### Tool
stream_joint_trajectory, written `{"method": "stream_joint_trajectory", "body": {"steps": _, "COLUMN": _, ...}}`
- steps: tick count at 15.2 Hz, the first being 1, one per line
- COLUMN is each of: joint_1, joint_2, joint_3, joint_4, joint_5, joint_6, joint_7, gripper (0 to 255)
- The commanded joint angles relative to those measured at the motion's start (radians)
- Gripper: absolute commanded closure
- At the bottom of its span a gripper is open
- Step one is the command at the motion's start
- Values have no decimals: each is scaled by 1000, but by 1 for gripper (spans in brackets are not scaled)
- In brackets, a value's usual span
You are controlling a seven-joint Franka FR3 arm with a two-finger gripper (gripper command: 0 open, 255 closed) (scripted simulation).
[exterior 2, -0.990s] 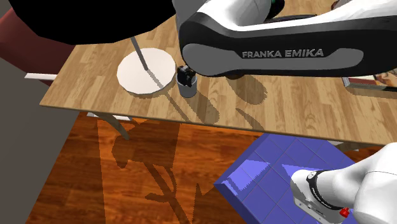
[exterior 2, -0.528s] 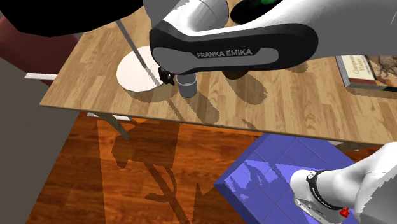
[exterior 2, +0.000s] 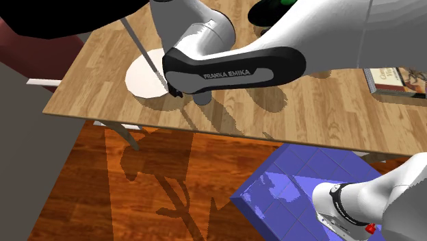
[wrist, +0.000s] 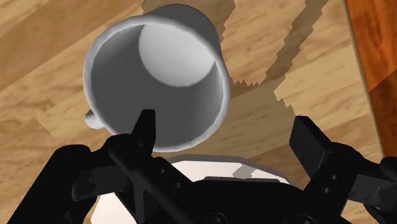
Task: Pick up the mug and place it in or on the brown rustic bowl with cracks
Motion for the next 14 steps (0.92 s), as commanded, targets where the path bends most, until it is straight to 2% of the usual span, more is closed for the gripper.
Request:
{"method": "stream_joint_trajectory", "body": {"steps": 1, "joint_1": 1, "joint_2": 39, "joint_3": -5, "joint_4": -5, "joint_5": -2, "joint_6": -46, "joint_7": 3, "gripper": 0}}
{"method": "stream_joint_trajectory", "body": {"steps": 8, "joint_1": 3, "joint_2": 39, "joint_3": -7, "joint_4": -5, "joint_5": 0, "joint_6": -45, "joint_7": 3, "gripper": 0}}
{"method": "stream_joint_trajectory", "body": {"steps": 9, "joint_1": 5, "joint_2": 44, "joint_3": -7, "joint_4": -5, "joint_5": -2, "joint_6": -41, "joint_7": 5, "gripper": 255}}
{"method": "stream_joint_trajectory", "body": {"steps": 14, "joint_1": -1, "joint_2": 50, "joint_3": -10, "joint_4": -16, "joint_5": -3, "joint_6": -24, "joint_7": -1, "gripper": 255}}
